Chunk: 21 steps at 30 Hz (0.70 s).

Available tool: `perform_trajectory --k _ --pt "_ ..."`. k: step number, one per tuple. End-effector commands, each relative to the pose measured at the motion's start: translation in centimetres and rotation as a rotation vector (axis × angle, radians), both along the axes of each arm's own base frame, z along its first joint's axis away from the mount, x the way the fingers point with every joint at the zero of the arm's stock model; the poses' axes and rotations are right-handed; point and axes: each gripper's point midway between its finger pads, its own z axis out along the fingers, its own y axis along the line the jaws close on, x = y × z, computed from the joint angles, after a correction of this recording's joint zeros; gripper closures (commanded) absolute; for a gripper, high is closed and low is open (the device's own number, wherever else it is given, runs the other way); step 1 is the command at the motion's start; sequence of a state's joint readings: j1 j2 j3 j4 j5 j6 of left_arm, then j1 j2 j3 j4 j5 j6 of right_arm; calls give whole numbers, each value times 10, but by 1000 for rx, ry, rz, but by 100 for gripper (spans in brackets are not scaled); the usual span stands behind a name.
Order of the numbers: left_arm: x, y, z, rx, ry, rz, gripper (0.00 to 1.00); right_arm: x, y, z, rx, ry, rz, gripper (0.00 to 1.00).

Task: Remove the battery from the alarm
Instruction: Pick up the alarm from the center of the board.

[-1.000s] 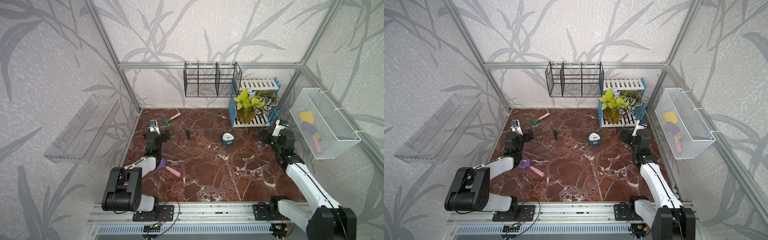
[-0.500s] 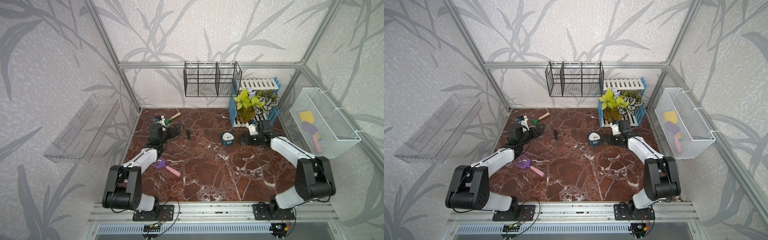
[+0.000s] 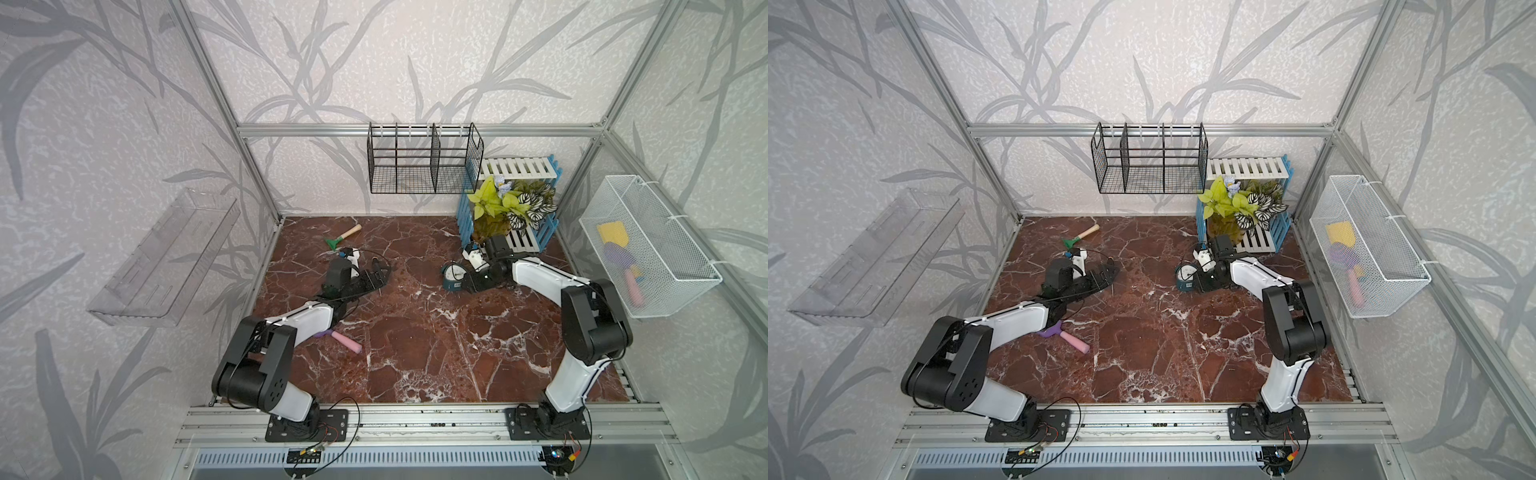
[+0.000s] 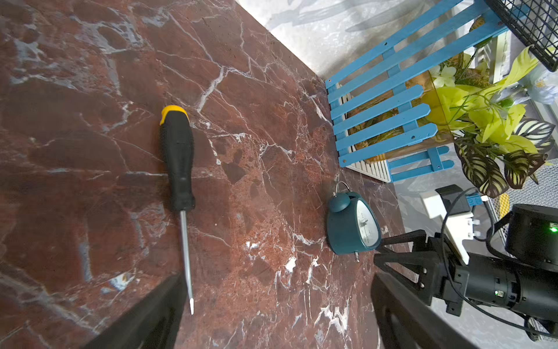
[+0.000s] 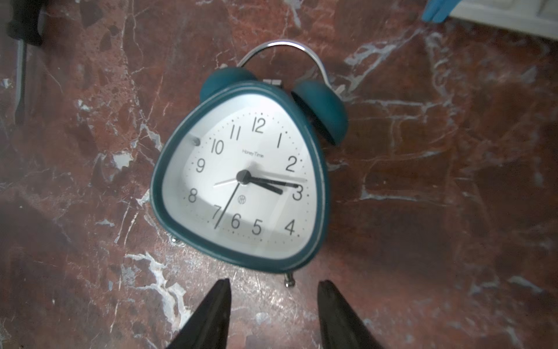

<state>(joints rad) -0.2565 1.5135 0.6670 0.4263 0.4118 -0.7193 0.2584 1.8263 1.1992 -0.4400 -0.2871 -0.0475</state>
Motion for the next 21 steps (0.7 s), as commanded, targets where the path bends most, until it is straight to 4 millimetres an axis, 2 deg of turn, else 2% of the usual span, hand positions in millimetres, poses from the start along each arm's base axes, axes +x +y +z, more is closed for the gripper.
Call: perform_trajectory --k 1,8,14,18,20,21 --pt "6 -6 13 -21 -28 -21 0 7 3 2 -15 -7 12 59" --pt "5 -13 11 -44 -13 -59 0 14 6 0 -14 -18 31 80" --pt "3 -28 12 -135 24 -107 0 14 5 3 -11 -19 27 97" --pt "-1 -60 4 -255 108 -168 0 9 9 20 33 -67 12 100" --pt "-5 -87 -1 -317 163 -222 0 3 14 31 65 -97 17 100" --pt "-7 -106 -2 -359 189 -260 1 0 19 37 81 -117 24 100"
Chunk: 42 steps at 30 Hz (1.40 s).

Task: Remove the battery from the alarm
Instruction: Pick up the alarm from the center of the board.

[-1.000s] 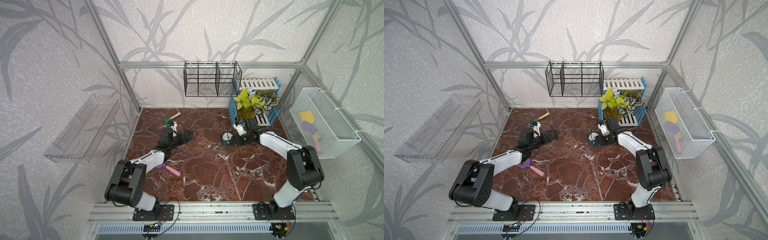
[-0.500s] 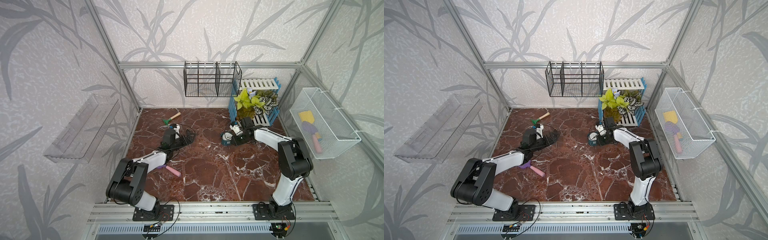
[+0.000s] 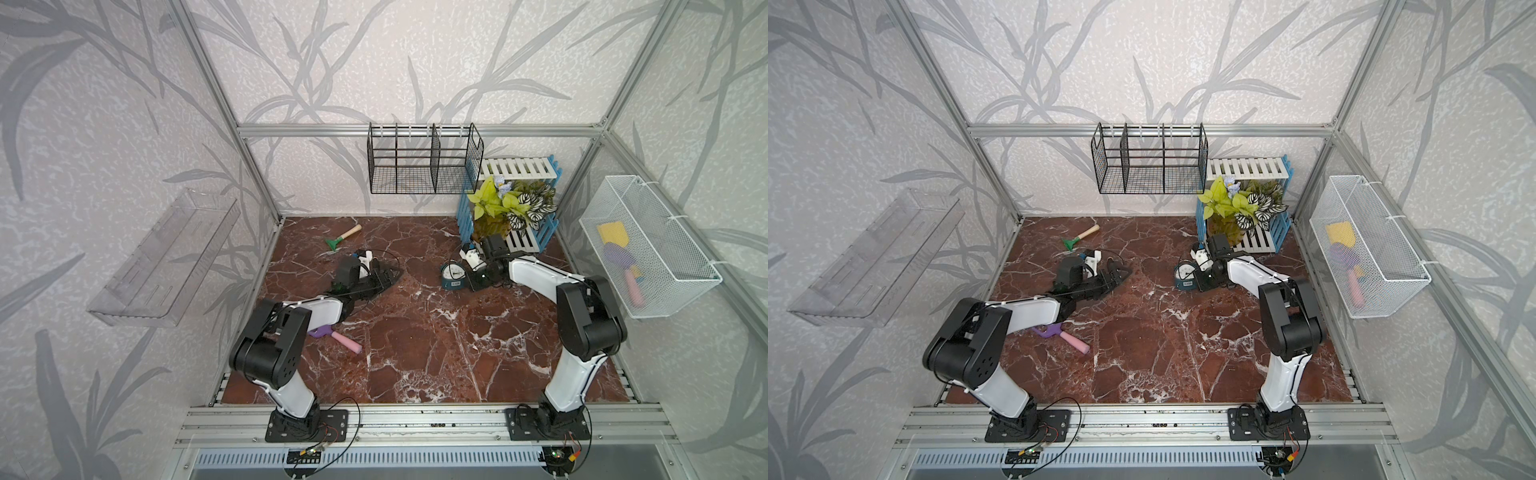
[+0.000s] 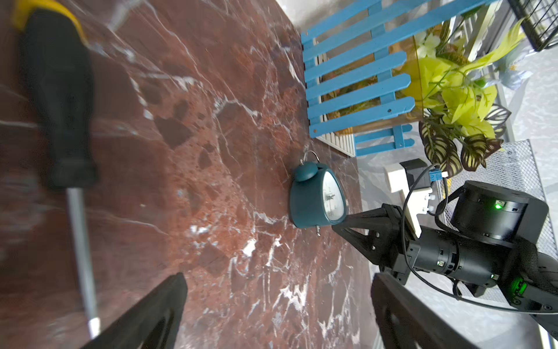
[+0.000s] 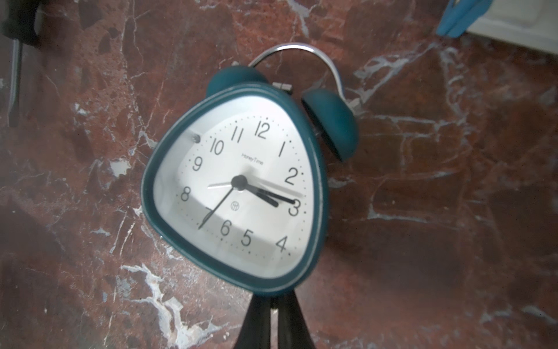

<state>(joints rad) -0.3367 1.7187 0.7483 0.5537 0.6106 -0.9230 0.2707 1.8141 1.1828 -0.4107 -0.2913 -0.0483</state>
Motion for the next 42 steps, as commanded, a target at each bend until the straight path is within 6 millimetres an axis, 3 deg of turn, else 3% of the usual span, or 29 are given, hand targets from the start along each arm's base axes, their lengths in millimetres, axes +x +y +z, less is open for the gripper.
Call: perform_trajectory --k 1,5,9,14,26,33,36,42 --pt "-6 -53 13 -166 60 -111 1 -3 16 34 81 -93 12 100" --pt "-8 -99 -2 -189 125 -179 1 -10 26 42 121 -99 12 100" --pt "-10 -123 -32 -190 230 -200 0 -13 32 41 153 -75 8 100" --pt "-10 -129 -55 -216 338 -133 0 -16 38 40 203 -29 -32 100" --pt "-3 -128 -50 -460 455 77 1 -33 46 22 353 134 -217 100" --pt "1 -135 -52 -446 465 78 18 -37 47 18 380 167 -252 100" --pt "1 -135 -56 -441 472 81 34 -39 47 19 388 169 -251 100" --pt "5 -138 -50 -428 442 68 55 -42 47 21 401 169 -253 100"
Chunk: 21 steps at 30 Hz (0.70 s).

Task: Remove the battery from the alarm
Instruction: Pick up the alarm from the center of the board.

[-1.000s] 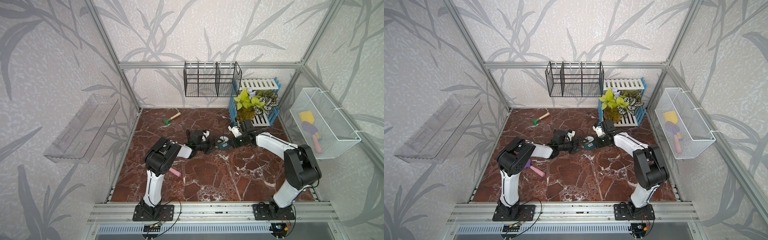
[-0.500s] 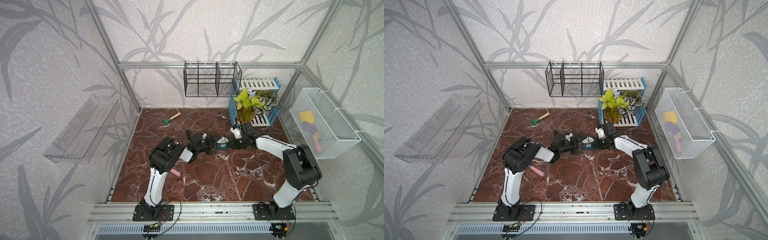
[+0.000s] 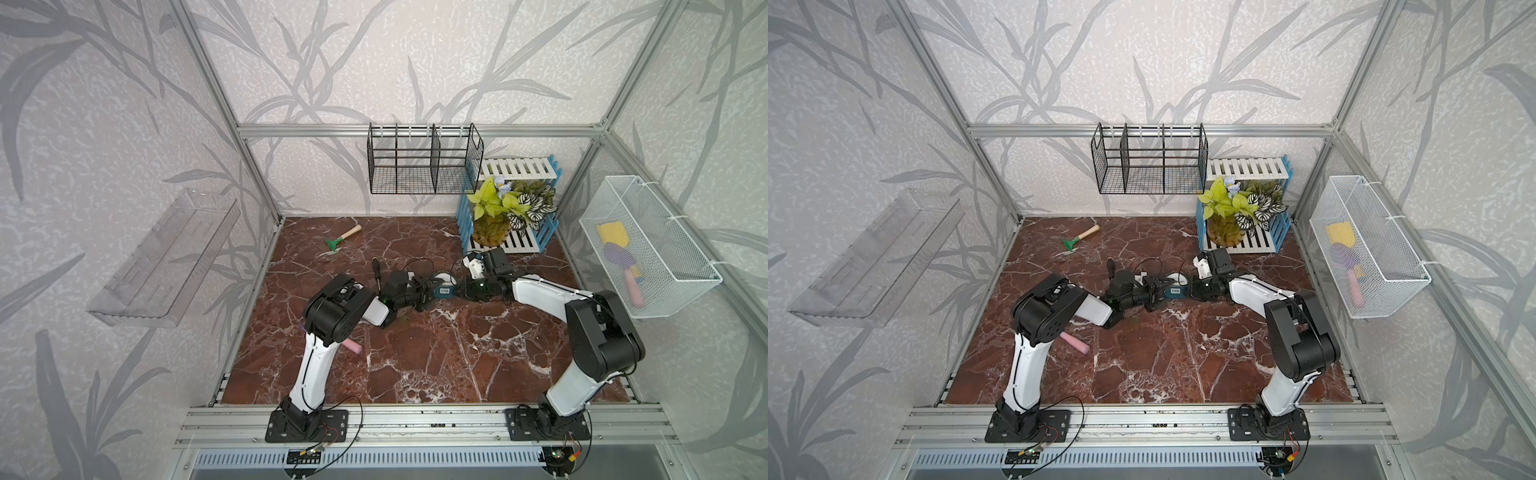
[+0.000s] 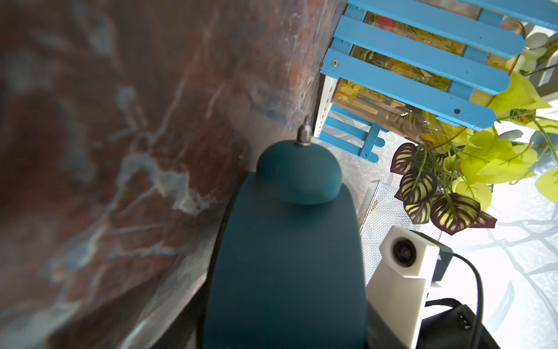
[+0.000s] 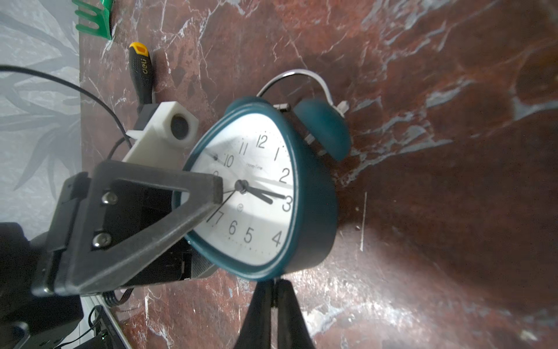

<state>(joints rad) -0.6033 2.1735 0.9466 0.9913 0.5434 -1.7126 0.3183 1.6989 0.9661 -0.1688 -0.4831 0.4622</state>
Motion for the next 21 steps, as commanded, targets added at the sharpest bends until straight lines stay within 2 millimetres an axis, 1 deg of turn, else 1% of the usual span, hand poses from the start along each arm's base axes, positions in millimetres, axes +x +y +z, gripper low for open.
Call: perform_trajectory --k 1,4,5,7,8,9,11,12,14,15,16,17,18,19,20,21 --pt "7 -5 3 18 -34 -3 57 -7 5 13 40 -12 14 100" --pt "12 -7 13 36 -89 -16 68 -6 5 19 43 -33 11 100" --pt "13 -7 17 49 -111 -22 71 -5 4 23 40 -42 9 96" --pt "17 -7 30 76 -183 -41 76 -4 1 34 21 -73 6 71" --pt "21 -5 41 94 -234 -50 77 -3 -2 43 11 -99 6 61" --pt "23 -2 47 131 -273 -63 78 -4 -5 52 5 -128 5 52" --pt "30 6 62 239 -390 -97 80 -3 -17 74 -11 -205 -31 38" --pt "32 10 72 311 -461 -118 82 -2 -24 82 -11 -236 -58 35" --pt "35 25 87 553 -655 -184 84 -2 -41 107 14 -306 -145 26" --pt "35 32 98 676 -755 -205 85 -1 -50 117 47 -321 -209 21" --pt "33 39 110 803 -873 -236 87 1 -56 129 99 -342 -260 18" --pt "32 44 121 930 -1003 -267 90 3 -60 139 179 -347 -314 14" --pt "30 50 136 1036 -1123 -277 91 4 -63 148 269 -328 -362 11" --pt "25 54 143 1128 -1225 -298 93 5 -64 155 356 -305 -395 10" --pt "18 58 158 1269 -1400 -328 96 9 -62 167 469 -276 -431 9" --pt "11 60 165 1373 -1535 -361 99 10 -57 174 539 -239 -438 7"
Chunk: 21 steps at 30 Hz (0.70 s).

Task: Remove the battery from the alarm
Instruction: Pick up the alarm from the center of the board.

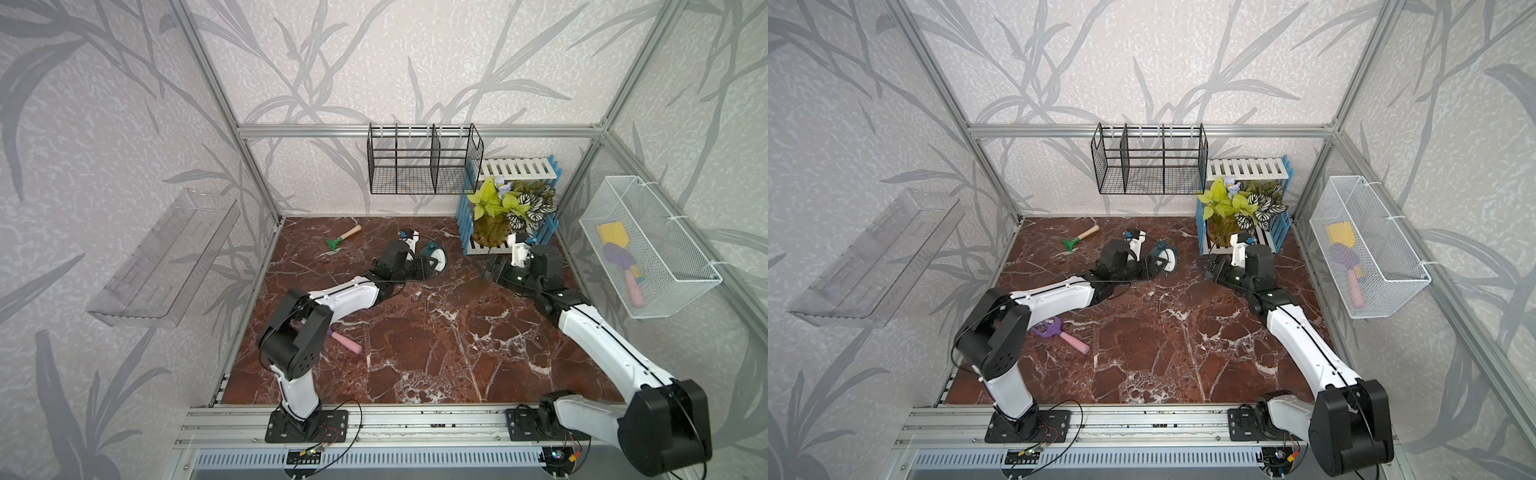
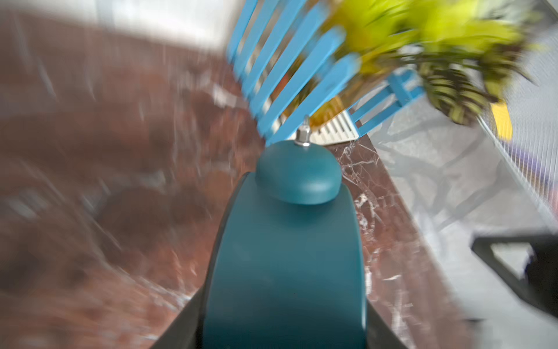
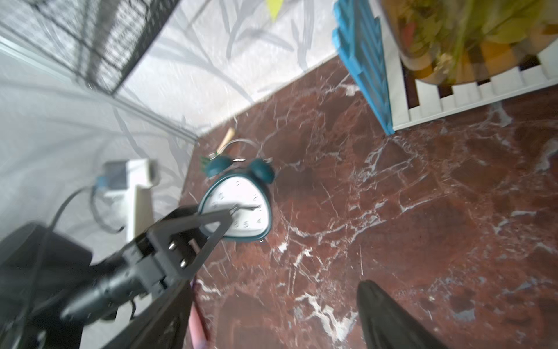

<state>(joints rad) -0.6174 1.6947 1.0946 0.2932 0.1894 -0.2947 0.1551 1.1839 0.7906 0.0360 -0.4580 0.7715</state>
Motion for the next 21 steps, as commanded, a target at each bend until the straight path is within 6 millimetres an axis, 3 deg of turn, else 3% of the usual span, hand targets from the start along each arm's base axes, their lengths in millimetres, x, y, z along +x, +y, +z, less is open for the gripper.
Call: perform_trajectory --k 1,7,11,15,21 --pt "-15 13 29 560 -563 -125 100 8 17 24 340 91 -10 7" --pt "-44 9 44 1036 -1152 -330 100 11 51 26 674 401 33 0" --pt "-34 8 60 1168 -1220 -308 100 2 75 29 771 509 90 1" --pt "-29 6 73 1201 -1255 -297 100 -11 95 13 756 647 107 1" --pt "-40 -9 79 1186 -1300 -339 100 2 110 17 808 691 125 1"
